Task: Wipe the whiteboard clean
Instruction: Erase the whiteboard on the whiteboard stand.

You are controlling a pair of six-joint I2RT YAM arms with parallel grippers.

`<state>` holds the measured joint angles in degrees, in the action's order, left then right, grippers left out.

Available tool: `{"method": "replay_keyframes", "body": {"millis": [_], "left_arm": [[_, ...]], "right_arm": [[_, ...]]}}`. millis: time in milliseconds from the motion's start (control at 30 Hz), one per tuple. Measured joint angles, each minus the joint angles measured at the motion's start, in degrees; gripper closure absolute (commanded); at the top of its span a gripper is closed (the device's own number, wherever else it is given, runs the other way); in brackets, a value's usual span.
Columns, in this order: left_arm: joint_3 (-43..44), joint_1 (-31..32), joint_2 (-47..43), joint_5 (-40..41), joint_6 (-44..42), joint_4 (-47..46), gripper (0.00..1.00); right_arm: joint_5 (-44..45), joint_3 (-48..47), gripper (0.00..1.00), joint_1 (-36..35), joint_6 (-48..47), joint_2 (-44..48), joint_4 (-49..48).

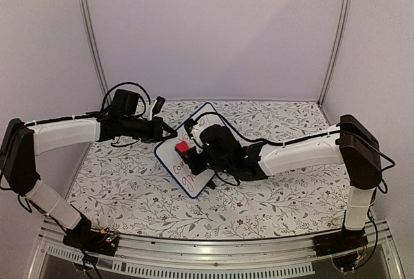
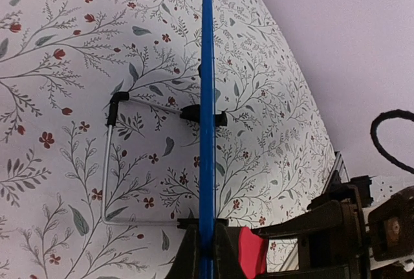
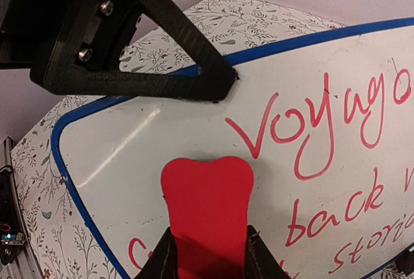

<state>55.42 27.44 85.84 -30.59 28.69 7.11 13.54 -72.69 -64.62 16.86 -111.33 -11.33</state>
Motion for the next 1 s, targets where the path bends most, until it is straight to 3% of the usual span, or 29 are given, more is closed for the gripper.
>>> {"method": "replay_keyframes", "body": {"millis": [433,1000], "left_arm": [[0.00,0.00,0.00,0.02,0.00,0.02,1.00],[0.00,0.00,0.00,0.15,0.00,0.09,1.00]], "right_arm": [[1.22,-3.74,0.77,1.77,0.17,-1.46,0.50],[1.57,2.97,0.78,2.08,2.89,-0.22,-4.22]]}}
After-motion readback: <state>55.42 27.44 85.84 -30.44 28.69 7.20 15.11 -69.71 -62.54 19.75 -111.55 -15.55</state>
